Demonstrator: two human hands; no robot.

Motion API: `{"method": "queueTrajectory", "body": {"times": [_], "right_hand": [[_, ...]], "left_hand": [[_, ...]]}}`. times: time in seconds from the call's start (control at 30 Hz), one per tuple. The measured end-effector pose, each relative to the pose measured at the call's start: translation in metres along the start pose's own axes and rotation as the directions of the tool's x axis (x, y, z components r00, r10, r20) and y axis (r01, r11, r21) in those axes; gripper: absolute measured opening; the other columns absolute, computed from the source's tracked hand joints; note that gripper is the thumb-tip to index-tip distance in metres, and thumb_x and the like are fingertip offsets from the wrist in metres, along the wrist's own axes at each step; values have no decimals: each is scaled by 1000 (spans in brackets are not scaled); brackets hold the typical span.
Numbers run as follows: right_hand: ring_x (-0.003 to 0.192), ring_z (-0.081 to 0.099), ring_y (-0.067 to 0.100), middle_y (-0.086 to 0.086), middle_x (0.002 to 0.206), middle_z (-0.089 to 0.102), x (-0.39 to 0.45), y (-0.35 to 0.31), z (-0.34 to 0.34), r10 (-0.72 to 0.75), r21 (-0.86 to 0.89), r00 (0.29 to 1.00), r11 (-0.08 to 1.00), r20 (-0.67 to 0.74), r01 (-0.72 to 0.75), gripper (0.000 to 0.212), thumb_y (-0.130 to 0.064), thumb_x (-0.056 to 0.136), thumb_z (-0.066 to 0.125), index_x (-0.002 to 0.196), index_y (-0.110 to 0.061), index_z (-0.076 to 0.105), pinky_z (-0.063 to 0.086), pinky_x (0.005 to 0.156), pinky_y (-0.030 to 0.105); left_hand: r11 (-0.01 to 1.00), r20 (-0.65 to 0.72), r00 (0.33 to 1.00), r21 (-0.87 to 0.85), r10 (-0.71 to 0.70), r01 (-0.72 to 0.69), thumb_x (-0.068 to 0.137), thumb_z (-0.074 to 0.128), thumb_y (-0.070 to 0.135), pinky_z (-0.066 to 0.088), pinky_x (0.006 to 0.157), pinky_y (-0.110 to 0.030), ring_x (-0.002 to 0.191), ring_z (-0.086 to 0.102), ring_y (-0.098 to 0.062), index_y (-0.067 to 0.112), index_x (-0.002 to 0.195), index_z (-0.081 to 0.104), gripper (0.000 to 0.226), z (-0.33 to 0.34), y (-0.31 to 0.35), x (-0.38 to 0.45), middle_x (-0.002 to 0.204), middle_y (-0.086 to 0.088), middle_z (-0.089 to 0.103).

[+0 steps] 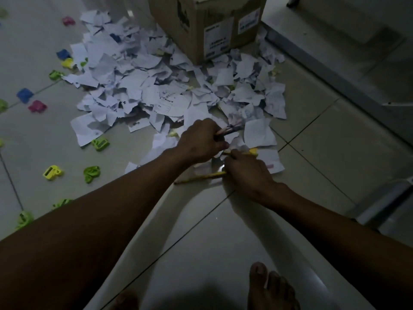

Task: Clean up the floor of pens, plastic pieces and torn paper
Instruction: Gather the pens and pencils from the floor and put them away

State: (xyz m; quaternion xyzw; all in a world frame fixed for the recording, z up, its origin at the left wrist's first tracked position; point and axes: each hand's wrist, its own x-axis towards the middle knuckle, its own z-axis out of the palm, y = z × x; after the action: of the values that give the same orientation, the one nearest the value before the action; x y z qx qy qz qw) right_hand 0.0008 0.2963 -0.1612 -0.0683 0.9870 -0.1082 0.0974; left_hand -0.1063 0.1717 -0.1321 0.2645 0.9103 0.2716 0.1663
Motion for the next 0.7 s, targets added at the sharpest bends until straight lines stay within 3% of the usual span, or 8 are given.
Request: {"method": "queueTrajectory", "body": {"times": [0.1,0.17,0.33,0.4,0.47,0.53,0.63,0.7], "right_hand": [[96,61,30,12,118,55,-7,2,2,-63,-28,998,998,7,63,22,-19,98,44,115,-11,55,43,67,35],[89,63,31,13,113,58,-13,3,3,-113,-25,993,993,-30,112,19,-16,95,50,111,-10,59,41,60,33],[73,60,20,5,95,61,-25,19,2,-156,9,985,988,-68,157,10,-19,83,68,91,-18,62,32,52,23],[78,58,21,5,94,61,-29,26,-1,-194,12,973,980,-122,197,5,-21,84,58,87,-19,62,29,57,23],[88,55,23,5,102,61,-33,34,-3,-203,7,963,978,-175,208,16,-22,85,47,89,-19,62,25,63,24],[94,53,24,4,109,59,-35,39,-6,-176,14,956,983,-233,184,14,-15,87,50,93,-19,62,25,63,24],[92,49,25,5,110,58,-33,41,-15,-103,123,937,981,-334,152,15,-9,88,53,98,-15,63,40,61,32],[90,44,24,4,108,57,-29,42,-22,-33,227,920,965,-391,131,21,-13,89,43,99,-14,61,37,63,35]], "left_hand": [[981,91,995,190,28,-45,81,68,30,45,66,-35,88,61,-32,10,100,67,28,15,10,16,97,-14,64],[958,140,989,278,37,-75,85,65,28,42,68,-34,95,59,-34,10,107,62,29,22,14,20,106,-15,61],[933,210,976,335,61,-131,86,66,28,41,74,-34,101,57,-32,9,109,60,31,27,17,26,113,-14,59],[935,225,972,325,68,-141,85,67,29,39,72,-33,100,57,-31,9,108,60,31,28,15,28,112,-14,59],[957,224,973,263,60,-119,83,71,30,39,70,-31,97,58,-31,8,106,63,33,26,13,32,107,-12,61],[985,214,975,142,64,-96,81,74,26,38,65,-25,90,62,-27,5,102,70,29,17,11,40,97,-12,64],[994,166,981,-70,97,-86,80,76,19,34,52,-8,59,55,1,5,98,74,23,-3,19,46,72,1,65],[961,100,994,-274,52,-23,81,75,18,35,48,-10,46,48,3,5,98,75,21,-15,25,48,62,3,64]]}}
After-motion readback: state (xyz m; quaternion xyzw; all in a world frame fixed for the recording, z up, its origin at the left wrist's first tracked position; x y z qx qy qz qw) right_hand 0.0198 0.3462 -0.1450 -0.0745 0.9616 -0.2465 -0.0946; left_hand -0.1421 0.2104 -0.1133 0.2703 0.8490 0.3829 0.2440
